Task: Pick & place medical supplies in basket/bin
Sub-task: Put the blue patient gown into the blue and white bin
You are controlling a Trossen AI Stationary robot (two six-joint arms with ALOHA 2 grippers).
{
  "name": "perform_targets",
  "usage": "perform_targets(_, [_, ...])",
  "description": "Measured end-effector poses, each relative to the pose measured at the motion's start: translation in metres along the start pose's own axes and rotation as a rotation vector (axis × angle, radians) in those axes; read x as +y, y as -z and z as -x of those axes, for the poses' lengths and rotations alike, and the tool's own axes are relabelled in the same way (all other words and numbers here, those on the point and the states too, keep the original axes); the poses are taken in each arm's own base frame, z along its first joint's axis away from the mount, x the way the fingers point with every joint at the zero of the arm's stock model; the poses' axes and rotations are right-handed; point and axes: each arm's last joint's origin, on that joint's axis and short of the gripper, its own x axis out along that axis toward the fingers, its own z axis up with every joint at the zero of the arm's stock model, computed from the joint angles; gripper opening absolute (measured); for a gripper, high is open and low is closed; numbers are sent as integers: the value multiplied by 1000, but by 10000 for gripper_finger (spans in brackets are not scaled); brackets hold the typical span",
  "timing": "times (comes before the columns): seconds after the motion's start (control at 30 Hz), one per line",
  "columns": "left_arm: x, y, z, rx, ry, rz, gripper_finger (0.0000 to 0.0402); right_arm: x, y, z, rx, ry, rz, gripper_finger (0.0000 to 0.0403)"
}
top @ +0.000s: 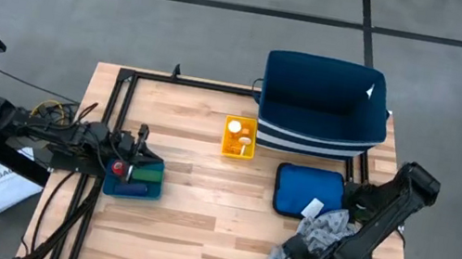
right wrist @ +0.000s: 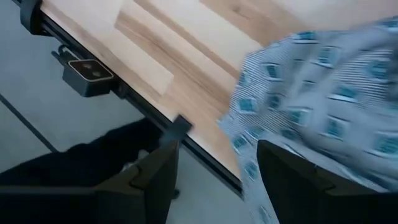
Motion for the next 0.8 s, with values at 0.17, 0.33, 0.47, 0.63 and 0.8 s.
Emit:
perform_targets(0.17, [0,3,-2,32,-1,-2,1,-12,-9,32,107,122,34,214])
perform_targets(0.33, [0,5,-4,57,-2,-3,1,-23,-9,38,221,259,159,214])
perform_targets(0.47, [0,6,-5,75,-2,-4,1,-28,-2,24,286,355,279,228])
perform_targets(0.63, [0,8,-6,93,-2,-5,1,-42,3,1,285,529,359,257])
perform_targets(0.8, [0,8,-6,97,-2,-5,1,-55,12,-20,324,550,380,276])
